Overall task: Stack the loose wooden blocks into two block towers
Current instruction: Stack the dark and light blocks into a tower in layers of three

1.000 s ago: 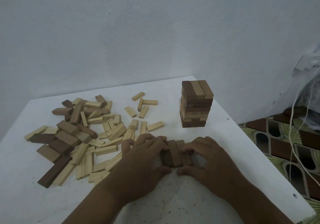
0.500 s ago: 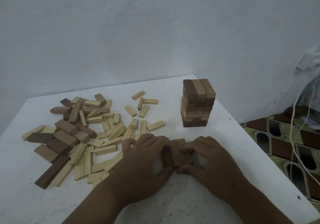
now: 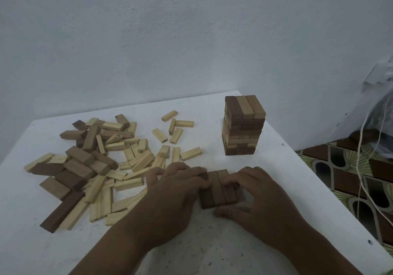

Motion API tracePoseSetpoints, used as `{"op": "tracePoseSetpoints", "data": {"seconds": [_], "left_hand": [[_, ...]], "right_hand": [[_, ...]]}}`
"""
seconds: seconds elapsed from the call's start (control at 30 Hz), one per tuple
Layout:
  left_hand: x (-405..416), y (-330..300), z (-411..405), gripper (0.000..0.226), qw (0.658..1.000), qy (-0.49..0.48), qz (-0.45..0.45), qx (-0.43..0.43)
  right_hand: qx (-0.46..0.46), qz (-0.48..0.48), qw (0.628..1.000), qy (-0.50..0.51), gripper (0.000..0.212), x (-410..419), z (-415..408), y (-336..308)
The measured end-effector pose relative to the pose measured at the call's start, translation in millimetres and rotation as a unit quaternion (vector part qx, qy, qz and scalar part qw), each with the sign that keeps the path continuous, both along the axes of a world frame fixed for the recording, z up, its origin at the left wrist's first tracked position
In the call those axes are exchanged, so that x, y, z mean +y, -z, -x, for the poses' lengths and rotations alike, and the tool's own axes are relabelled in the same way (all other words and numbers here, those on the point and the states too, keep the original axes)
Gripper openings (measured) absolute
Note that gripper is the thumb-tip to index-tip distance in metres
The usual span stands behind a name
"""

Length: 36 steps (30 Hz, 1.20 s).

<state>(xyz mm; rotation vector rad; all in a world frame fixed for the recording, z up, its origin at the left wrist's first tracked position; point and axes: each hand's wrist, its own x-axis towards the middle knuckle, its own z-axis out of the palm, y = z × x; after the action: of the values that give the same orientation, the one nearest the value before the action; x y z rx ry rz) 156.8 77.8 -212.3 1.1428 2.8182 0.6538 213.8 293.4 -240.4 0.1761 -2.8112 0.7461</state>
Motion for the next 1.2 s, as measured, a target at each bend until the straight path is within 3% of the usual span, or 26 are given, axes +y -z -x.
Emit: {"op": "tracePoseSetpoints", "data": {"seconds": [0.1,0.23,0.37,0.5,0.6,0.73,0.97,1.07,1.2], "left_hand": [[1,2,1,0.036,1.0,0.006,-0.005,0.028],[3,-3,-4,0.031,0.999,-0.018,-0.012,0.025],[5,-2,-5,0.031,0.999,-0.027,-0.015,0.015],[0,-2,-4,0.034,1.0,-0.012,0.008,0.012],[-5,-3,-3,0.042,1.0,-0.005,0.03,0.0],[-6,-4,-1,0.035,1.0,0.002,0.006,-0.006],[-6,0,-1,0.036,1.0,0.001,-0.023,-0.008],[-1,-5,-3,0.046,0.997,-0.029,-0.062,-0.037],[2,-18,-1,0.06,0.956,-0.046,-0.243,-0.156]], "right_hand": [[-0.024,-0.015,1.0,0.006,0.083,-4,-2,-4],[-0.01,-0.024,1.0,-0.004,0.083,-9,-2,-8],[0.024,-0.002,1.0,-0.009,0.061,-12,-2,-3],[-0.015,0.04,0.999,-0.016,0.047,-8,-3,3],[-0.045,0.053,0.997,-0.033,0.05,-3,-5,4],[-0.064,0.06,0.995,-0.046,0.053,0,-6,1],[-0.021,0.054,0.998,-0.019,0.058,-1,-6,-2],[-0.027,0.097,0.995,-0.006,0.059,-2,-8,-5],[0.029,0.155,0.987,0.027,0.062,4,-13,-26]]}}
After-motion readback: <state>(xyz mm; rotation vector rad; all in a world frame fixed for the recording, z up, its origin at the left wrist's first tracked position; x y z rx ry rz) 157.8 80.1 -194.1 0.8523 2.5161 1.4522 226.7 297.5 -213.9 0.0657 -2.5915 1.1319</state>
